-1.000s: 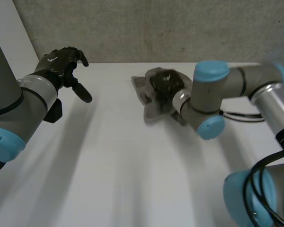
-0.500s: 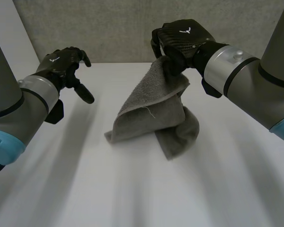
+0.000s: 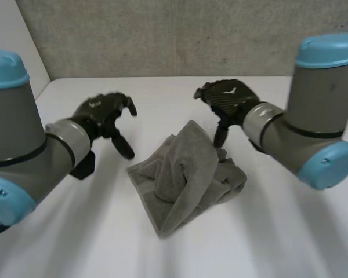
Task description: Fold the towel.
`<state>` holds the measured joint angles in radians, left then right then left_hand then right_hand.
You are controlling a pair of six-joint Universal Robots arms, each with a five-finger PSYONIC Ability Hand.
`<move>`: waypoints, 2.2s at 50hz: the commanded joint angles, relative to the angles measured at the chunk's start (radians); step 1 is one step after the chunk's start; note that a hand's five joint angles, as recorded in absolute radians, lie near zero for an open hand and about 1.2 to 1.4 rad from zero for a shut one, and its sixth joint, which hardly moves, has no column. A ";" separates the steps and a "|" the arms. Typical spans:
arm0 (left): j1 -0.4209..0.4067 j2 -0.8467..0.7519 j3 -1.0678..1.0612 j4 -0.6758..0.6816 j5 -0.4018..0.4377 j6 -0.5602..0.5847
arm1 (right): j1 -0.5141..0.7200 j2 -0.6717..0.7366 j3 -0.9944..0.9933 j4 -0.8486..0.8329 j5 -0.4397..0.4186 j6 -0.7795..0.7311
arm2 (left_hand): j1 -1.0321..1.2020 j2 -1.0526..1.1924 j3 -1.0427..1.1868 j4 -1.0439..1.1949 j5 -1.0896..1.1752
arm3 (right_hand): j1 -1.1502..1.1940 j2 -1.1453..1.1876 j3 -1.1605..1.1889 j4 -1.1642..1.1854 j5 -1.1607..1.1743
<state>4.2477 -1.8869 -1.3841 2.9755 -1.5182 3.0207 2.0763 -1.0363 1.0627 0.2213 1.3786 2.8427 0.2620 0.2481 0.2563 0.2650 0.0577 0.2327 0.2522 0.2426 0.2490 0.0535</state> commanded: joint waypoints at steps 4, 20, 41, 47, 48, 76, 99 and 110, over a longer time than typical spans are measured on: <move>-0.002 0.017 -0.223 -0.009 0.006 0.027 | -0.172 -0.128 0.276 -0.083 -0.202 -0.143 | -0.043 -0.029 -0.037 -0.046 -0.013 | 0.016 -0.003 0.006 0.000 0.021; -0.123 -0.008 -0.424 0.213 0.013 0.066 | -0.179 -0.123 0.519 -0.396 -0.335 -0.224 | -0.034 -0.020 -0.028 -0.037 -0.004 | 0.246 0.226 0.236 0.229 0.250; -0.199 -0.153 -0.365 0.280 0.012 0.064 | -0.166 -0.134 0.668 -0.522 -0.452 -0.224 | -0.037 -0.023 -0.031 -0.040 -0.007 | 1.161 1.142 1.151 1.145 1.166; -0.199 -0.182 -0.336 0.286 0.012 0.066 | -0.182 -0.137 0.626 -0.530 -0.387 -0.160 | -0.037 -0.023 -0.031 -0.040 -0.007 | 1.164 1.144 1.154 1.147 1.168; -0.199 -0.182 -0.335 0.286 0.012 0.066 | -0.182 -0.137 0.626 -0.530 -0.386 -0.160 | -0.037 -0.023 -0.031 -0.040 -0.007 | 1.164 1.144 1.154 1.147 1.168; -0.199 -0.242 -0.263 0.313 0.013 0.066 | -0.245 -0.045 0.530 -0.553 -0.032 -0.023 | 0.072 0.086 0.077 0.069 0.102 | 1.164 1.144 1.154 1.147 1.168; -0.230 -0.268 -0.250 0.309 0.058 0.053 | -0.245 -0.024 0.525 -0.548 -0.032 -0.039 | 0.383 0.397 0.389 0.380 0.413 | 1.164 1.144 1.154 1.147 1.168; -0.256 -0.264 -0.253 0.313 0.062 0.026 | -0.245 -0.024 0.523 -0.548 -0.032 -0.040 | 0.401 0.415 0.406 0.398 0.430 | 1.164 1.144 1.154 1.147 1.168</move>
<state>4.0030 -2.1522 -1.6353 3.2867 -1.4568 3.0579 1.8316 -1.0600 1.5867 -0.3268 1.3468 2.8032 0.6441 0.6535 0.6108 0.6570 0.4798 1.3157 1.3034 1.3449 1.3399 1.1552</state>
